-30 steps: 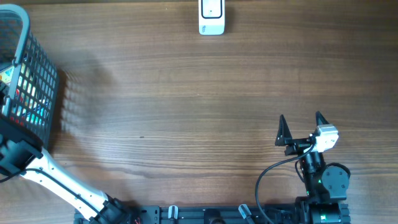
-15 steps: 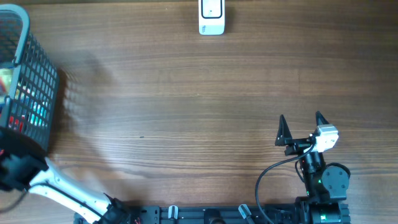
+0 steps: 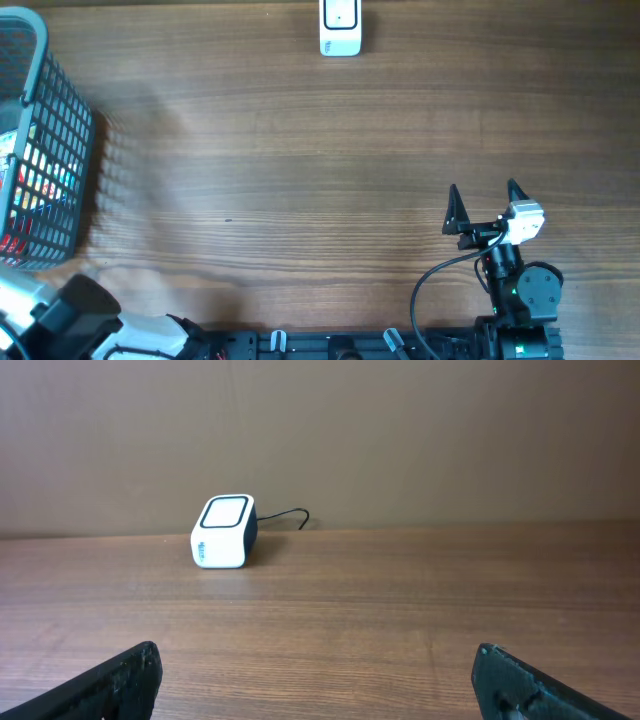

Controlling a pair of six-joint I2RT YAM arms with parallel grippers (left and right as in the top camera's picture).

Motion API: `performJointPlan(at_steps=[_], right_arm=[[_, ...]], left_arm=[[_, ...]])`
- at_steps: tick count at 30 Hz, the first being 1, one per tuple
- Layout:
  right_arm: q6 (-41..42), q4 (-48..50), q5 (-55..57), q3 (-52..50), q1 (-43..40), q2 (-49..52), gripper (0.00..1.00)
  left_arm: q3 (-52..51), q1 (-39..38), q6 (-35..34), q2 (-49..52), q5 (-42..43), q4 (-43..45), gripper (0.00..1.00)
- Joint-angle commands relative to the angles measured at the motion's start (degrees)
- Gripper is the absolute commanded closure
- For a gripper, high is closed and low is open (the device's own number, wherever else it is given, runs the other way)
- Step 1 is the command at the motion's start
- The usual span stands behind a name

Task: Scan the item barcode
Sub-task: 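Grasp the white-and-yellow snack bag in the basket with the left gripper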

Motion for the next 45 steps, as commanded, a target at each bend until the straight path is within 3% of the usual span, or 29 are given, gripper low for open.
performJointPlan(at_steps=[1,6,15,29,36,37,41,45], right_arm=[[0.46,0.13,0.37,-0.07,0.17,-0.31,0.0],[0.44,0.13,0.39,-0.07,0.17,-0.31,0.0],[0.44,0.13,0.39,-0.07,0.17,-0.31,0.0],[0.46,0.13,0.39,-0.07,0.17,-0.31,0.0],[0.44,0.13,0.39,-0.07,0.17,-0.31,0.01],[0.44,0.13,0.39,-0.07,0.15,-0.31,0.0],[0.44,0.13,0.39,-0.07,0.15,-0.31,0.0],[0.42,0.13,0.39,-0.07,0.15,-0.31,0.0]], left_arm=[[-0.04,0.24,-0.15,6.32,-12.33,-2.69,0.0],[-0.04,0.24,-0.2,15.98,-20.61,-4.22,0.0],[-0.04,0.35,-8.81,32.28,-33.22,-4.04,0.0],[-0.04,1.57,-8.81,41.42,-32.3,0.02,0.0],[-0.04,1.88,-8.68,42.73,-19.56,2.8,0.0],[-0.04,1.88,-8.28,42.73,-18.56,2.89,0.06],[-0.04,1.88,-8.24,42.73,-18.32,2.75,0.94],[0.0,2.21,-8.26,42.05,-18.34,0.9,0.96]])
